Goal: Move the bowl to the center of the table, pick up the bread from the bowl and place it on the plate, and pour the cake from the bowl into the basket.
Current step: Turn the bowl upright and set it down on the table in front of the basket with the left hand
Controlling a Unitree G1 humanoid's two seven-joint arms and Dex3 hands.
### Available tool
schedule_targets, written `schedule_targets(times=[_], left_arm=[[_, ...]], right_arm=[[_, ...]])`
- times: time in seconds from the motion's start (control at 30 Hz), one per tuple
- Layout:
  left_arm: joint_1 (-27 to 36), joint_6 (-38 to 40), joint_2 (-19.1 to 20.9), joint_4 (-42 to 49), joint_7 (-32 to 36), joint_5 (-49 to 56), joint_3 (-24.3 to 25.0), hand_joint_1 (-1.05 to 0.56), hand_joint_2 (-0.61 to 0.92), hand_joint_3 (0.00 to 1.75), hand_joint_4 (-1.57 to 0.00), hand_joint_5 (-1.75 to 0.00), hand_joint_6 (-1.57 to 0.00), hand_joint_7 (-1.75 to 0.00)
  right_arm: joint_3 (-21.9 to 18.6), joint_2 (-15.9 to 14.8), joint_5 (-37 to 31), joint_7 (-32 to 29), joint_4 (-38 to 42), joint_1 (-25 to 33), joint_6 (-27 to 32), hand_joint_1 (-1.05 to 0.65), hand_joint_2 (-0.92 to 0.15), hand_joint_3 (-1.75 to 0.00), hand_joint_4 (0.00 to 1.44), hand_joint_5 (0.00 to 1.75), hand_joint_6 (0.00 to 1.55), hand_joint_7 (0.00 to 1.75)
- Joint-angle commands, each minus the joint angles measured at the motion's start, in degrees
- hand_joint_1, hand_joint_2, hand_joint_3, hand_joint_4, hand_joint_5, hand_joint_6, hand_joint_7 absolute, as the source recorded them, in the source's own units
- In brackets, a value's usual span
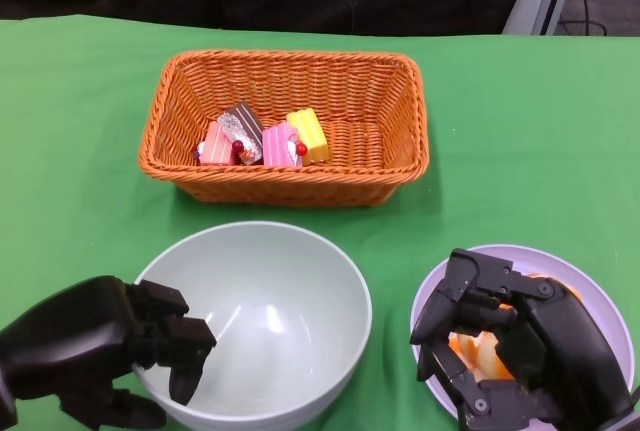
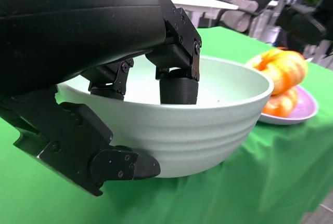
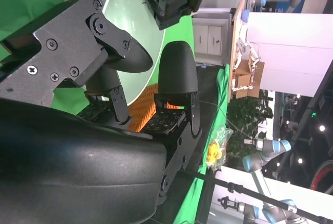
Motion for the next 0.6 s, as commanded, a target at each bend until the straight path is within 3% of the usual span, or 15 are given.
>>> schedule_targets(times=[0.03, 0.13, 0.4, 0.6], left_arm=[[-1.4, 3.9, 2.2, -0.9, 7.8, 5.5, -3.1, -0.11, 0.76, 0.39, -0.72, -1.75, -0.57, -1.66], [-2.4, 7.5, 3.2, -1.3, 15.1, 9.9, -7.2, -0.09, 0.78, 0.29, -0.71, -1.75, -0.55, -1.68], [-5.5, 14.9, 4.6, -0.5, 29.6, 13.5, -17.1, -0.18, 0.92, 0.21, -0.71, -1.75, -0.53, -1.7], [-5.9, 20.7, 5.5, -1.5, 32.9, 12.5, -21.8, -0.22, 0.92, 0.13, -0.71, -1.63, -0.81, -0.98]], right_arm=[[-0.3, -0.1, 0.6, 0.2, -0.1, 0.1, -0.3, -0.05, -0.47, -1.21, 0.75, 1.56, 0.73, 1.33], [-0.3, -0.1, 0.8, 0.1, -0.3, 0.2, 0.2, -0.06, -0.47, -1.21, 0.75, 1.56, 0.73, 1.34], [-0.2, -0.1, 0.4, 0.1, -0.1, 0.1, -0.1, -0.07, -0.47, -1.2, 0.75, 1.55, 0.73, 1.33], [0.0, 0.1, 0.1, -0.3, -0.3, 0.1, 0.9, -0.07, -0.47, -1.19, 0.75, 1.54, 0.74, 1.32]])
